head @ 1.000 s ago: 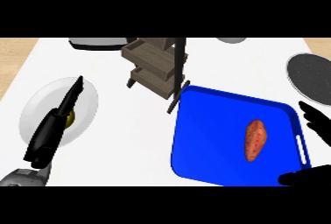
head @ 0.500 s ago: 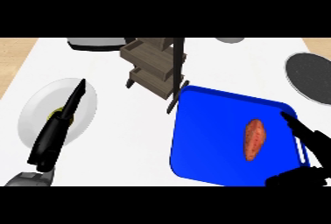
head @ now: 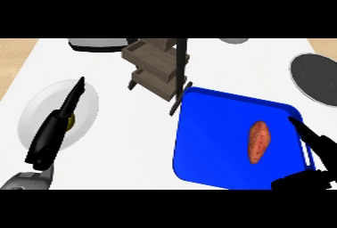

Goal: Pick the sweet potato from the tray and place it in the tiered basket

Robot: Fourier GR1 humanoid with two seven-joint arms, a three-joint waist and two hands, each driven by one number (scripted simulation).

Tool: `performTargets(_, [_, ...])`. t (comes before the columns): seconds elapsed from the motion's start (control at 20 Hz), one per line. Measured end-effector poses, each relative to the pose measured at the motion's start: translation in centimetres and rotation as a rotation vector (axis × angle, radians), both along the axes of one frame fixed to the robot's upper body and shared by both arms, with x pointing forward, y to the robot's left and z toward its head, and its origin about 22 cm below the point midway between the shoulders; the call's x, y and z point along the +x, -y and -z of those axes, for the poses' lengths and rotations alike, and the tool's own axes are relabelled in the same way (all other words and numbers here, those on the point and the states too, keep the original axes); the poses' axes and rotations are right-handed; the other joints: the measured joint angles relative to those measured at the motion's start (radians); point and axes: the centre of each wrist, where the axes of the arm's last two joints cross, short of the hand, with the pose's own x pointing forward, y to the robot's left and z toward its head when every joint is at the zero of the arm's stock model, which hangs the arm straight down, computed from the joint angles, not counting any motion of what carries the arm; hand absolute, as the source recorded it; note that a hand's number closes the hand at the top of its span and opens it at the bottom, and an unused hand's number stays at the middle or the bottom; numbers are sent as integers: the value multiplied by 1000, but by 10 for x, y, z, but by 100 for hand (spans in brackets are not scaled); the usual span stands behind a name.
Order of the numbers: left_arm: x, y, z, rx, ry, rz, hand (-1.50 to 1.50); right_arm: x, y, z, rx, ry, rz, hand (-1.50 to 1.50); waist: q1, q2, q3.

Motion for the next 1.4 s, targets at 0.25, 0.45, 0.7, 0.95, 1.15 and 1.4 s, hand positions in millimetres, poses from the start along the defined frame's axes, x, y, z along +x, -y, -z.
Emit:
performTargets(0.25, [0,5,-5,-3,-3,3,0,2,13,17,-16,31,56,-150,0,0,0])
performTargets(0.45, [-5,2,0,-3,-3,4,0,0,11,31,-2,23,67,-150,0,0,0])
performTargets(0.7, [-1,-5,-1,0,0,0,0,9,9,44,24,19,69,-150,1,0,0])
performTargets(0.95, [-2,2,-3,-8,-6,2,0,16,9,62,39,22,82,-150,2,0,0])
performTargets(1.15, [-2,-3,6,-9,-4,-2,0,18,4,63,45,24,87,-150,1,0,0])
performTargets(1.4, [-1,-1,-5,-4,0,2,0,33,1,82,56,33,97,-150,2,0,0])
